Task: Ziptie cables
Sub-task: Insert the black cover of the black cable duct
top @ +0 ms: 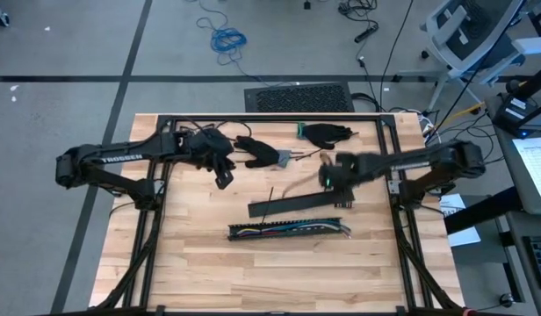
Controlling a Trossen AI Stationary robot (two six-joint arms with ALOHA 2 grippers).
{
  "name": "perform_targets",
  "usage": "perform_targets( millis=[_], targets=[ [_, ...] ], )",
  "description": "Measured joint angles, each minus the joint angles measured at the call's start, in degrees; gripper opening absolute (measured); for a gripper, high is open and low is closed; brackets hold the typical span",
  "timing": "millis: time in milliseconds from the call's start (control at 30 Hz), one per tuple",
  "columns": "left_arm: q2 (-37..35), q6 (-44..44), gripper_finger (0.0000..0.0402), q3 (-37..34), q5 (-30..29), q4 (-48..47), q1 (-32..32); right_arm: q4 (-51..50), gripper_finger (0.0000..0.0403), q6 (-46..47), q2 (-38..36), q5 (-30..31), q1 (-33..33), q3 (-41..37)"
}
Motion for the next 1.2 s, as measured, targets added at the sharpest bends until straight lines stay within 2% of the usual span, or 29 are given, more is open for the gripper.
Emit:
perform_targets(
  millis=[67, 133, 267, 367, 467, 600, 733, 967, 1200],
  targets=[
    [0.0, 0.7, 0.0057, -3.1, 0.3, 1.5, -0.5, -0.1, 0.0114, -4.5, -1.3, -3.5, -5.1, 0.0],
    [0.0, -0.5, 0.0057, -8.0, 2.3, 7.2, -1.3, -0.5, 0.0114, -7.3, -1.6, -6.0, -9.2, 0.0],
    [1.5, -11.1, 0.0057, -17.3, 7.6, 23.7, -3.4, 1.2, 0.0114, -7.7, -1.7, -6.7, -14.5, 0.0],
    [5.3, -14.8, 0.0057, -19.9, 8.4, 29.9, -6.4, 2.4, 0.0114, -9.8, -1.7, -7.1, -16.3, 0.0],
    [11.8, -15.4, 0.0057, -19.5, 6.1, 31.1, -8.9, 2.6, 0.0114, -11.2, -1.7, -7.1, -17.5, 0.0],
    [20.2, -15.6, 0.0057, -17.1, 5.4, 38.2, -10.6, 2.5, 0.0114, -11.7, -3.0, -7.1, -18.3, 0.0],
    [26.9, -15.6, 0.0057, -13.8, 5.0, 38.4, -11.7, 2.0, 0.0114, -12.3, -5.4, -7.3, -18.9, 0.0],
    [32.2, -17.1, 0.0057, -11.9, 2.6, 39.2, -13.2, 1.7, 0.0114, -11.6, -10.0, -7.2, -18.9, 0.0],
    [34.6, -20.4, 0.0050, -11.9, 4.8, 40.3, -13.5, 0.6, 0.0114, -11.6, -14.1, -6.6, -19.3, 0.0]
  ],
)
